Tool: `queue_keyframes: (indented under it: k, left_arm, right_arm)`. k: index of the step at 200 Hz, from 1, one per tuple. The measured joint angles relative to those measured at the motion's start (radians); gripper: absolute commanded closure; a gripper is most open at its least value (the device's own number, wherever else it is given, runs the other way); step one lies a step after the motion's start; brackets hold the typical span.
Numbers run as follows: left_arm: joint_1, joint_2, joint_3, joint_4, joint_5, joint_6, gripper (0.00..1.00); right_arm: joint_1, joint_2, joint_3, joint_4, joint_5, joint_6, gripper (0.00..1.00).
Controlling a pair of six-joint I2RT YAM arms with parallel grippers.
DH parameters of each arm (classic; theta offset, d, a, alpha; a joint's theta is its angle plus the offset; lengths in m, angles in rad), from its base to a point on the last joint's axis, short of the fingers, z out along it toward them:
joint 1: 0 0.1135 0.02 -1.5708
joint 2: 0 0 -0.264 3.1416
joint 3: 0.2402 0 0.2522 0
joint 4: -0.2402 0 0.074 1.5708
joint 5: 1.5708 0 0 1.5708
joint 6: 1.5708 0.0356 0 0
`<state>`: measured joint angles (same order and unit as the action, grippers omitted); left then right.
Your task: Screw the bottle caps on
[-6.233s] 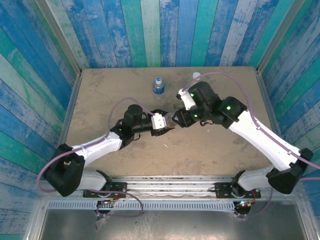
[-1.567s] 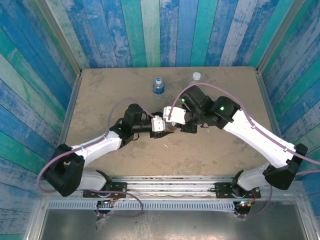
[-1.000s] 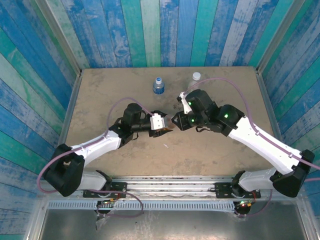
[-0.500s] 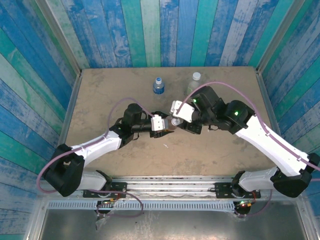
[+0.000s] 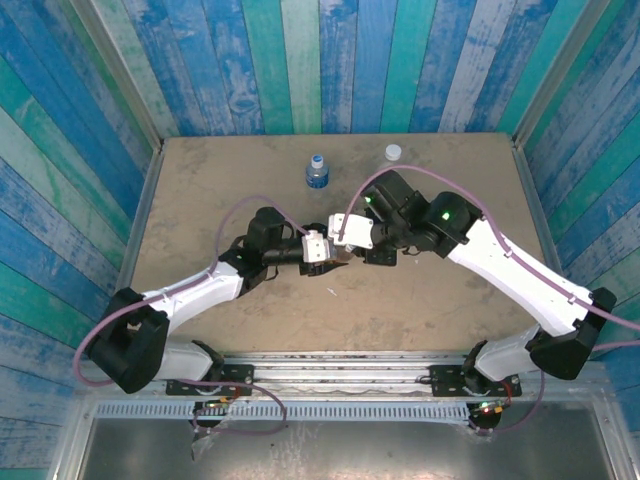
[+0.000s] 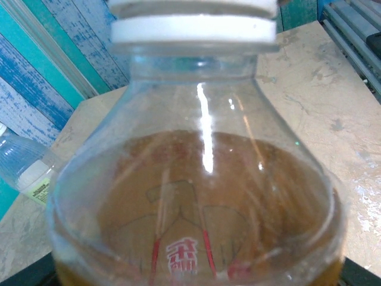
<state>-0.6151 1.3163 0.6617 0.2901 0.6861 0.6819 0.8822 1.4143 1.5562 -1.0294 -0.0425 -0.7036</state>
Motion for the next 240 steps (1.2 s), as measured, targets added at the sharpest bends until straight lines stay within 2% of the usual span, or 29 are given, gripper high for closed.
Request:
queue_keyframes:
  k: [14,43,62,89,130,140,149,167,177,202,240]
  left_arm:
    - [0.000,0.000,0.000,-0.001,0.000,0.003,0.41]
    - [0.000,0.000,0.000,-0.002,0.000,0.003,0.41]
    - [0.001,0.000,0.000,-0.004,0.000,0.003,0.41]
    - [0.004,0.000,0.000,-0.007,-0.010,0.000,0.41]
    - [0.007,0.000,0.000,-0.024,-0.039,-0.009,0.41]
    - [0.007,0.000,0.000,-0.030,-0.040,-0.010,0.41]
    - [0.007,0.000,0.000,-0.030,-0.040,-0.013,0.41]
    - [0.007,0.000,0.000,-0.023,-0.037,-0.014,0.41]
    - [0.005,0.000,0.000,-0.019,-0.031,-0.012,0.41]
    - [0.003,0.000,0.000,-0.014,-0.013,-0.005,0.41]
    - [0.003,0.000,0.000,-0.014,-0.010,0.000,0.41]
  right_arm:
    - [0.000,0.000,0.000,0.001,0.001,0.002,0.85]
    - [0.000,0.000,-0.002,0.006,0.003,0.024,0.92]
    - [-0.001,-0.008,-0.017,0.026,0.010,0.113,0.99]
    - [-0.010,-0.043,-0.080,0.097,0.012,0.380,1.00]
    - [-0.042,-0.138,-0.260,0.294,-0.027,0.951,0.99]
    - [-0.045,-0.149,-0.280,0.316,-0.032,1.042,0.93]
    - [-0.048,-0.153,-0.284,0.321,-0.036,1.085,0.84]
    - [-0.057,-0.158,-0.283,0.317,-0.061,1.061,0.60]
    - [-0.065,-0.159,-0.277,0.303,-0.088,0.983,0.53]
    - [-0.074,-0.159,-0.227,0.211,-0.099,0.742,0.46]
    - [-0.064,-0.158,-0.127,0.111,-0.042,0.393,0.45]
